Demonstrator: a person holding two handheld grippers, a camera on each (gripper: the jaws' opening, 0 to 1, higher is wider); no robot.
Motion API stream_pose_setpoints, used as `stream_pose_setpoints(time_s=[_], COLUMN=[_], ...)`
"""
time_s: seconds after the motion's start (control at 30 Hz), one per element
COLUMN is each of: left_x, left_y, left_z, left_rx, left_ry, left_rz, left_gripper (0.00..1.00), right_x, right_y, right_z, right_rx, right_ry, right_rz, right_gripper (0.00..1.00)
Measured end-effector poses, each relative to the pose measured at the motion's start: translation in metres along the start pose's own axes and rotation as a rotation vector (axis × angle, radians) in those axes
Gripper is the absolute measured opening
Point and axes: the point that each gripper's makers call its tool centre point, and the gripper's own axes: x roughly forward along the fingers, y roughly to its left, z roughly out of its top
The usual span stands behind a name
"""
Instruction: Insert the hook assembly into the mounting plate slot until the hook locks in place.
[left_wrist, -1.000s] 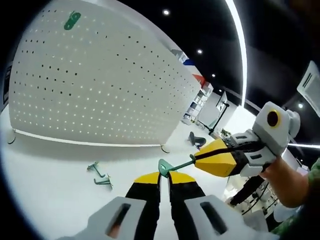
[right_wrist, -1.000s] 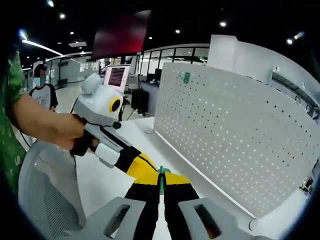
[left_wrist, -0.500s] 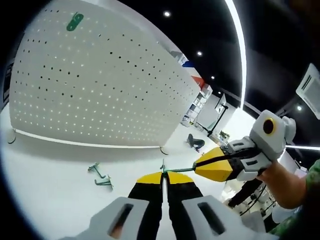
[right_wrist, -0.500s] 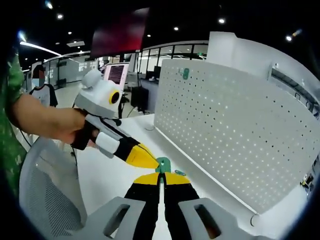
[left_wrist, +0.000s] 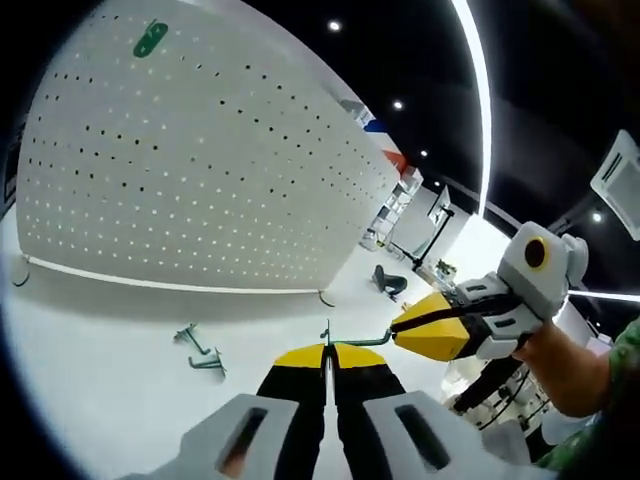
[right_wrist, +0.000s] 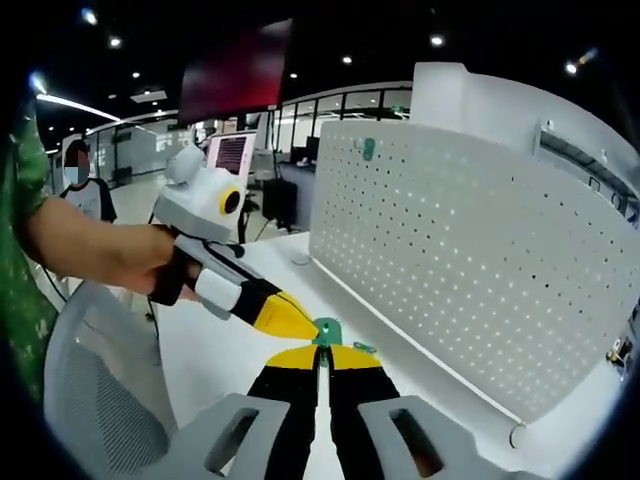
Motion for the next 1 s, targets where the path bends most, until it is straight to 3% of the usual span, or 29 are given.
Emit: stream_pose_setpoints(time_s=[0.53,1.0], left_x=[-0.012,-0.038], left_y=[0.002,-0.034], left_z=[0.000,0.007], left_rx=[0.054,0.164], left_ry=[0.041,0.139], left_rz=[-0.049,-0.321], left_gripper=[0.02,0.02], right_x=[-0.010,-0.019], right_y=[-0.012,0.004], right_z=[-0.006,0.009], right_rx=[0.020,0.101], right_ry=[0.007,-0.054], right_rz=[-0.005,0.116], right_gripper=[0.02,0.04])
